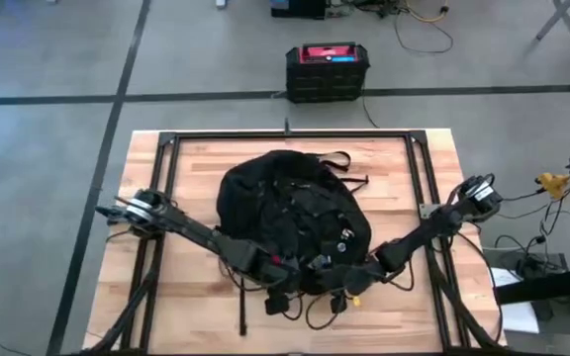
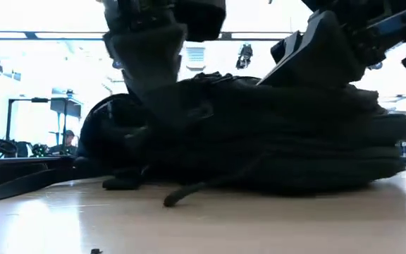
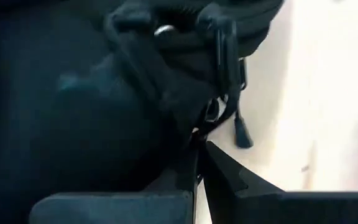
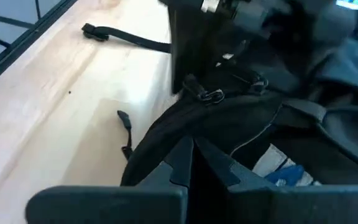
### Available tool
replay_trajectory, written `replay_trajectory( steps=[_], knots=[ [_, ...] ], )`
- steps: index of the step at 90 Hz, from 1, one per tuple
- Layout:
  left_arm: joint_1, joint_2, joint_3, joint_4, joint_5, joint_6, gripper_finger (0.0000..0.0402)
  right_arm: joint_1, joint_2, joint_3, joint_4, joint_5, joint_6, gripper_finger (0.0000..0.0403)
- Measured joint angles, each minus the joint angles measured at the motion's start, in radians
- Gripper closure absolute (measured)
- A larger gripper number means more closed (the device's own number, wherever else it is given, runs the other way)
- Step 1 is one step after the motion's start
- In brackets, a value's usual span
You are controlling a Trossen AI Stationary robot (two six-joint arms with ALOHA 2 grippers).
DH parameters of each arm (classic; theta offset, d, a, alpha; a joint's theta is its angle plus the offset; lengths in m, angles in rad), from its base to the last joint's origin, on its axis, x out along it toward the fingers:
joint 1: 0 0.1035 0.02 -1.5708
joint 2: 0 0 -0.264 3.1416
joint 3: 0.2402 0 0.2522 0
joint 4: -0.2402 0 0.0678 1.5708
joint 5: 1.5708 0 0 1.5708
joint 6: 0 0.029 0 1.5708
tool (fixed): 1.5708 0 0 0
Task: Unpack backpack
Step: Close the black backpack
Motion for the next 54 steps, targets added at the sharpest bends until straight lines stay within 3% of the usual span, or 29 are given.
replay_trajectory(
  steps=[28, 54],
  knots=[
    [-0.002, -0.026, 0.0, -0.194, -0.074, -0.037, 0.0401, 0.022, 0.05, -0.009, -0.027, -0.048, 0.03, 0.0403],
    [-0.003, -0.026, -0.02, -0.079, -0.075, -0.028, 0.0401, 0.043, -0.001, -0.019, -0.058, -0.055, 0.021, 0.0403]
  ],
)
